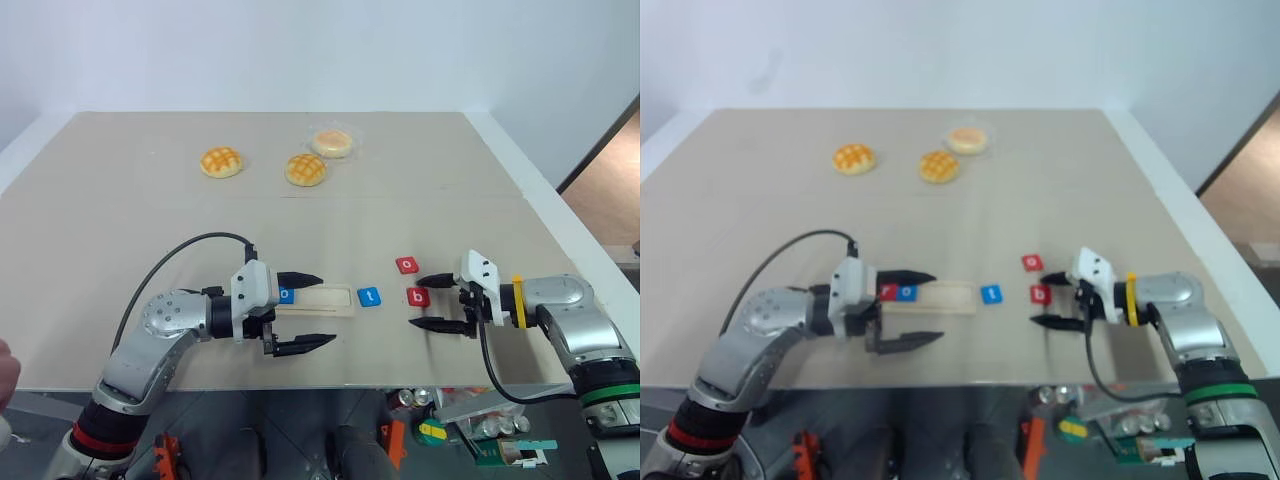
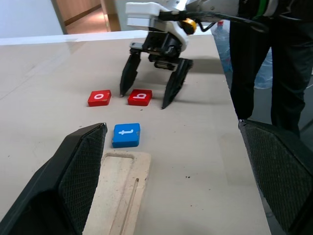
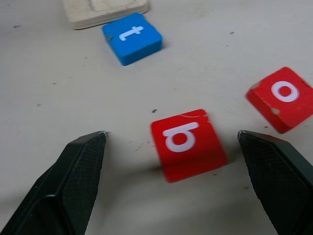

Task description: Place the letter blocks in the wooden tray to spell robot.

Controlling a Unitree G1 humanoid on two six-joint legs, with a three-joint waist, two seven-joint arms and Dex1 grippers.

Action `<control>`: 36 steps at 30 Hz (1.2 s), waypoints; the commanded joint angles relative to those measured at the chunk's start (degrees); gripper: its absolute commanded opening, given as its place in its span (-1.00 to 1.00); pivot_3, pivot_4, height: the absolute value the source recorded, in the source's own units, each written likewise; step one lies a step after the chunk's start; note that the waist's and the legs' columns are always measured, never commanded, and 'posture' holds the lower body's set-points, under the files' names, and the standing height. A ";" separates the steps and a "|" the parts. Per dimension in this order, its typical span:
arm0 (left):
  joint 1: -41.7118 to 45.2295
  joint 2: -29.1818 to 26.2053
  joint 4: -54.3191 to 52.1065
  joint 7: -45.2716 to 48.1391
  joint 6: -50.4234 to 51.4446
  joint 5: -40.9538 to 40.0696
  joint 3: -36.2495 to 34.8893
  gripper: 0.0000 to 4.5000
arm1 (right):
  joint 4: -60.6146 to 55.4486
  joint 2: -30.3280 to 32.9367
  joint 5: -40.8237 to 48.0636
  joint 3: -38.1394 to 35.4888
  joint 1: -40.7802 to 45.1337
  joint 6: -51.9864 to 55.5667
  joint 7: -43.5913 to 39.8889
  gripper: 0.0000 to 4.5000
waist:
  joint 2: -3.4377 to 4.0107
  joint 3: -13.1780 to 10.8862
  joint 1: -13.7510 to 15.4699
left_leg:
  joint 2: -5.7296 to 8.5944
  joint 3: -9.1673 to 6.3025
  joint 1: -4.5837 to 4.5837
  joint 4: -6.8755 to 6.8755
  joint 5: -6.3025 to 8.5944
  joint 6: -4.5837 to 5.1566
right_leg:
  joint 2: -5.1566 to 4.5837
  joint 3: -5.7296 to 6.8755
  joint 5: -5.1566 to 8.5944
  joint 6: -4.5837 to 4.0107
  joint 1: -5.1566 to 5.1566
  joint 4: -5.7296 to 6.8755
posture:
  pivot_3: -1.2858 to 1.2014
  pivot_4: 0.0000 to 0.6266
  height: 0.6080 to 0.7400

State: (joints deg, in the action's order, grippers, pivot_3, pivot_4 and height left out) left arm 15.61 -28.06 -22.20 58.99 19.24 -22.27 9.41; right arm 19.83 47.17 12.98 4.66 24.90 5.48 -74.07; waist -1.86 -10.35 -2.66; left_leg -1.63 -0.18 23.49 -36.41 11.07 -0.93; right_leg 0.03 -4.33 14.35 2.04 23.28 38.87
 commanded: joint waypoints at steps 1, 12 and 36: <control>-1.03 -0.77 -3.27 -1.77 1.00 -0.38 0.12 1.00 | -6.69 0.69 2.47 -0.27 -2.94 2.46 -2.94 0.88 | 0.00 0.00 0.00 | 0.00 0.00 0.00 0.00 0.00 0.00 | 0.00 0.00 0.00 0.00 0.00 0.00 | 0.03 -0.52 1.00; -1.61 -0.63 -3.73 -4.23 2.14 -0.62 0.08 1.00 | -20.02 -1.59 5.32 -3.66 -9.70 14.84 7.23 0.81 | 0.00 0.00 -0.01 | -0.02 -0.02 -0.05 0.00 0.00 0.00 | 0.03 0.01 0.00 -0.02 -0.03 0.01 | 0.03 -0.52 1.00; -2.64 -0.30 -2.71 -10.29 4.53 -0.64 -1.84 1.00 | -42.62 -7.46 10.99 -10.79 -19.15 39.51 32.38 -0.46 | -0.03 0.01 0.10 | -0.02 -0.06 -0.01 0.01 0.01 -0.02 | 0.01 0.04 0.14 -0.25 -0.04 -0.04 | 0.03 -0.52 1.00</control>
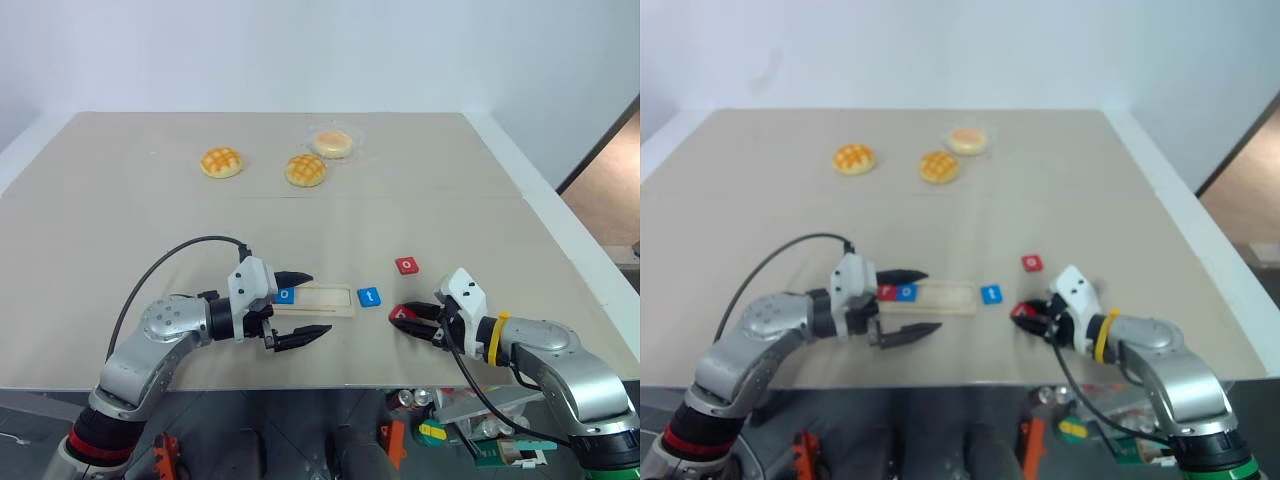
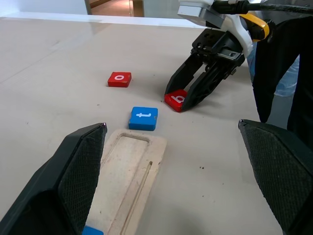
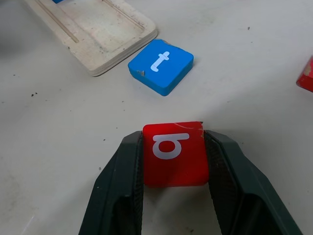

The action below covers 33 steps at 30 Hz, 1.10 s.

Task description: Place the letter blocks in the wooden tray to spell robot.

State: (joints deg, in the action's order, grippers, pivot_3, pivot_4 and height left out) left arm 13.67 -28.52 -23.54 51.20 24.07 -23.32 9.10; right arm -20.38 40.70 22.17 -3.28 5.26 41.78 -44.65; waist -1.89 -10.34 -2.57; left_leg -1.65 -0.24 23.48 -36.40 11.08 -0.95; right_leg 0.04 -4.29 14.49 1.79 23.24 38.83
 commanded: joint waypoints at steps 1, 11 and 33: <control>-1.14 0.58 -1.53 -4.08 0.14 0.44 -2.32 1.00 | -2.94 -1.18 2.39 -3.35 1.63 3.82 3.44 -0.46 | 0.00 0.00 -0.02 | 0.00 0.01 0.00 0.00 0.00 0.00 | 0.00 0.00 0.00 0.00 0.00 0.00 | 0.03 -0.52 1.00; -9.04 2.61 -3.15 -17.34 0.24 3.05 -9.62 1.00 | 2.87 -4.70 3.69 12.09 31.19 5.86 -4.47 -0.46 | -0.11 -0.12 -0.52 | -0.16 0.18 -0.07 0.09 0.00 0.00 | 0.21 -0.21 -0.16 -0.08 0.14 -0.07 | 0.03 -0.52 1.00; -18.19 -1.64 -6.80 -10.27 -6.06 -0.79 -11.27 1.00 | 30.95 -13.50 -14.21 30.13 40.84 -18.58 -24.55 -0.46 | -0.10 -0.13 -0.03 | -0.13 -0.10 0.70 0.01 0.12 -0.23 | 0.01 0.20 -0.12 0.08 0.62 -0.11 | 0.03 -0.52 1.00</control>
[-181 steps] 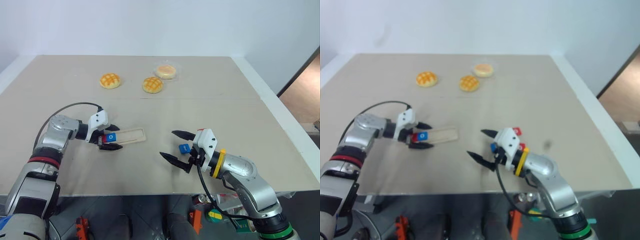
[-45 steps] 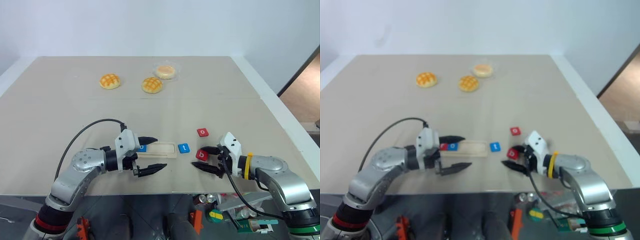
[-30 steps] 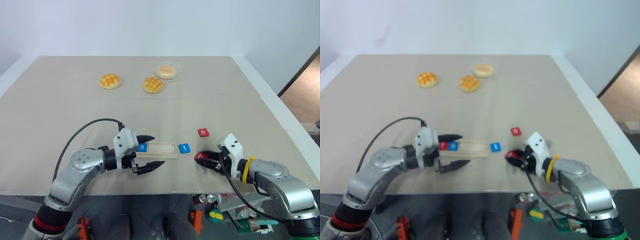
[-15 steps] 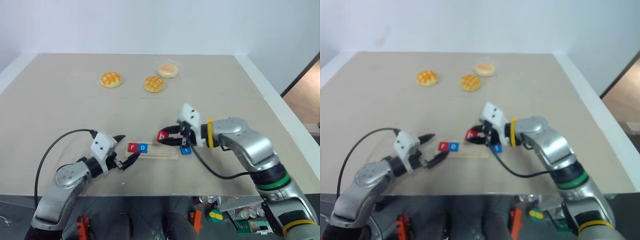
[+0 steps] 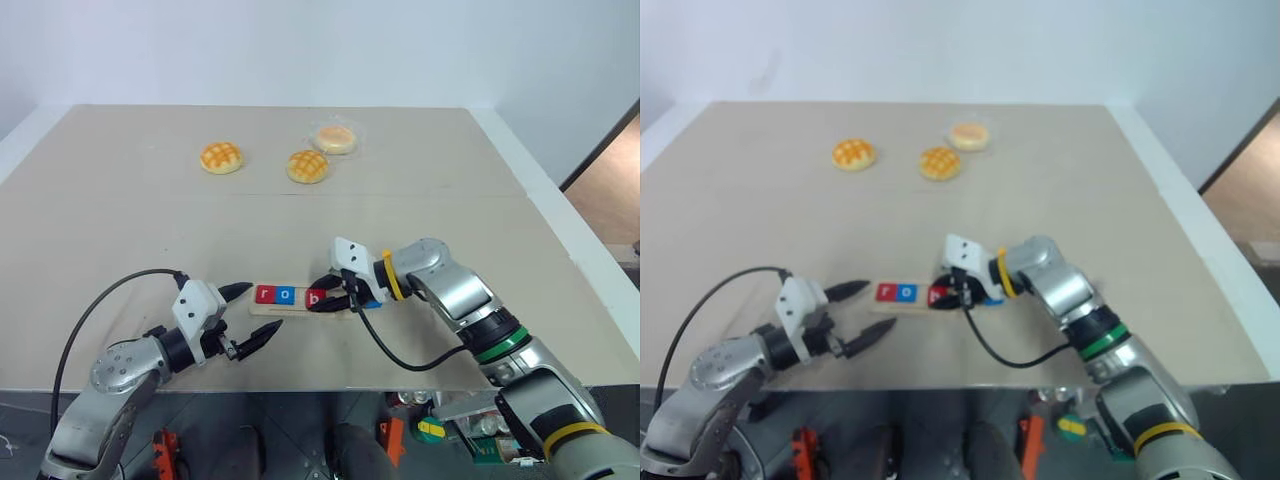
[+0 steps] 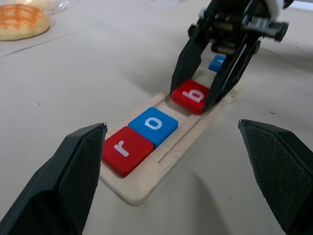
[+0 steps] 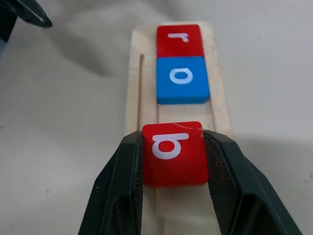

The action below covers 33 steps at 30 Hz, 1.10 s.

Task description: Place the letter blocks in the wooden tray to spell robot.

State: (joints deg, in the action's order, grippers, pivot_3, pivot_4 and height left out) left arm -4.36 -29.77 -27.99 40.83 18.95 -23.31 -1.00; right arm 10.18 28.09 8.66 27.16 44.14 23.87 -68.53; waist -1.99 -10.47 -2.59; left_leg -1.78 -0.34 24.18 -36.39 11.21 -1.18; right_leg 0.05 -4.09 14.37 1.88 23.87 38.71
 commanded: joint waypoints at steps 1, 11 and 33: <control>-0.12 -0.39 -2.31 0.07 -0.97 -0.74 -1.07 1.00 | 1.20 -1.50 -1.10 -0.41 2.22 -0.91 -0.46 -0.46 | 0.00 0.00 0.00 | -0.01 0.00 -0.01 -0.01 0.00 0.00 | 0.01 0.00 0.00 -0.01 0.00 0.01 | 0.03 -0.52 1.00; -0.06 -0.42 -2.22 -0.61 -0.99 0.20 -0.44 1.00 | 5.63 -4.43 -3.11 -1.59 3.39 -2.18 0.31 -0.46 | 0.00 0.00 -0.04 | -0.03 -0.01 -0.06 -0.01 -0.01 -0.01 | 0.05 -0.02 -0.01 -0.03 -0.01 0.08 | 0.03 -0.52 1.00; 0.64 -4.39 -2.50 6.85 -4.75 0.99 2.40 1.00 | -0.78 -6.18 7.09 -21.09 5.71 15.08 12.56 0.99 | 0.02 -0.01 0.01 | -0.03 -0.02 -0.04 -0.02 -0.02 -0.02 | 0.07 -0.03 -0.01 -0.07 0.03 0.17 | 0.03 -0.52 1.00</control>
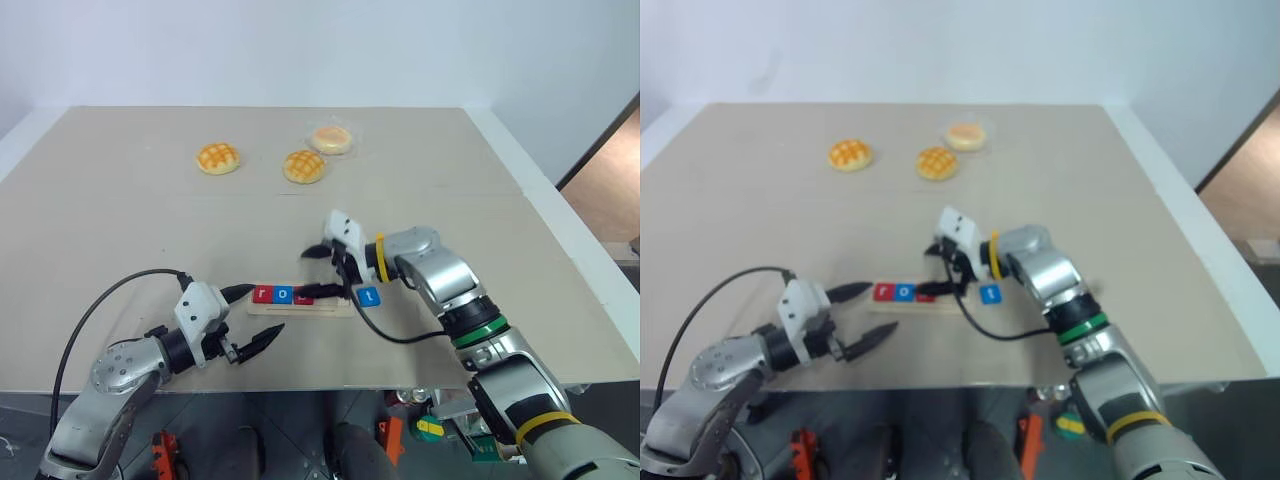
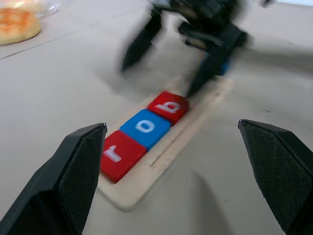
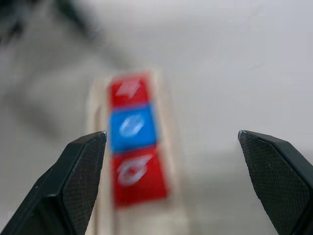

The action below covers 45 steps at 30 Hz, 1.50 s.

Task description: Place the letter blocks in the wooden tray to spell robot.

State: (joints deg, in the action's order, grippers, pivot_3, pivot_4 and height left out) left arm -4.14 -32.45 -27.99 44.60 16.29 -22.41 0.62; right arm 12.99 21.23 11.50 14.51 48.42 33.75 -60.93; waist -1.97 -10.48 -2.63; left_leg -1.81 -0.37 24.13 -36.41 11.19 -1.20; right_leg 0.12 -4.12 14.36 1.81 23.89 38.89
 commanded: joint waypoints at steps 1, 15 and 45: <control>0.65 -2.25 -2.54 3.90 -2.31 0.08 1.18 1.00 | -4.26 1.10 5.38 -10.82 0.99 7.04 6.54 0.99 | 0.00 0.00 0.10 | 0.02 0.00 0.00 0.00 0.00 0.00 | -0.02 0.00 0.01 0.00 -0.01 0.00 | 0.03 -0.52 1.00; 8.24 -3.94 -2.05 10.56 0.33 -3.95 4.70 1.00 | 0.98 19.05 0.90 -13.40 -13.48 -10.68 -0.77 0.99 | 0.11 -0.06 -0.82 | 0.12 0.39 -0.03 0.01 0.01 0.01 | -0.20 -0.19 -0.02 0.19 0.04 -0.09 | 0.03 -0.52 1.00; 6.34 -3.37 -3.55 6.19 0.69 -3.10 4.05 1.00 | -22.67 2.82 -0.77 -21.34 -22.83 6.04 31.66 0.99 | 0.12 -0.06 -1.00 | 0.00 0.26 -0.65 0.11 0.02 -0.01 | 0.09 -0.36 0.07 0.12 -0.45 0.05 | 0.03 -0.52 1.00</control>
State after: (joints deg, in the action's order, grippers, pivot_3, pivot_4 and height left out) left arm 2.10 -35.32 -29.35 50.80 17.42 -25.15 6.02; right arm -5.66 24.82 11.19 -4.89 25.60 38.10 -32.97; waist -1.85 -10.54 -3.63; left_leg -1.78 -0.01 23.47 -36.32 11.21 -1.21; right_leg 0.15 -4.55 14.42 1.95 23.45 38.93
